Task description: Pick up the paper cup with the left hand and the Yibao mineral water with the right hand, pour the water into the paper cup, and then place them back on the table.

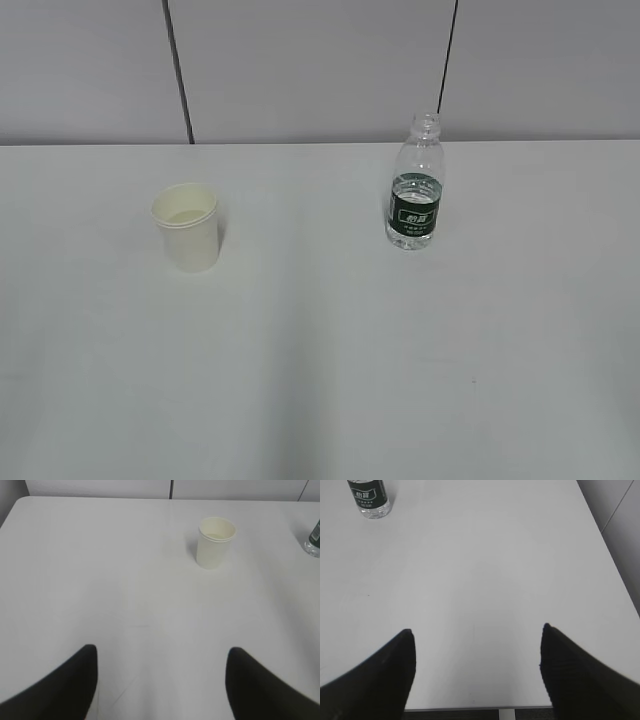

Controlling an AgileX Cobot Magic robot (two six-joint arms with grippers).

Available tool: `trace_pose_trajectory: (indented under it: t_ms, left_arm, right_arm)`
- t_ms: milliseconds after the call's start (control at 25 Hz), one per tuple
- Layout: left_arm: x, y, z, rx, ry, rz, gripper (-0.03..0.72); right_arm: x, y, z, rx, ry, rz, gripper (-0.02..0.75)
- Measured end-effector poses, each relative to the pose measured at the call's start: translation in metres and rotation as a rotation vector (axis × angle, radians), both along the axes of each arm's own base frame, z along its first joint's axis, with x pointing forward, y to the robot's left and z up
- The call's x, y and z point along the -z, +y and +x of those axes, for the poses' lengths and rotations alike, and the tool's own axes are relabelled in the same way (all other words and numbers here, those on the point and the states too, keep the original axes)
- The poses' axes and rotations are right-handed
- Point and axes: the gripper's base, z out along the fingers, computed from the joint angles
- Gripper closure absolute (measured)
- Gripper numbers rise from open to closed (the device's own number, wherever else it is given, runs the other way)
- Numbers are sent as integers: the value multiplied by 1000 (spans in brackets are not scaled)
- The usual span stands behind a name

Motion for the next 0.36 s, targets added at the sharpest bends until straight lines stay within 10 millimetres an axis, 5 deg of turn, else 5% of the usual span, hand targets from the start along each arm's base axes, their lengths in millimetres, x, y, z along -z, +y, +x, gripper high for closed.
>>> trace_pose_trajectory:
  t_ms: [360]
  left_arm:
    - [0,0,0,0,0,0,212]
  right_arm:
    - [0,0,0,0,0,0,166]
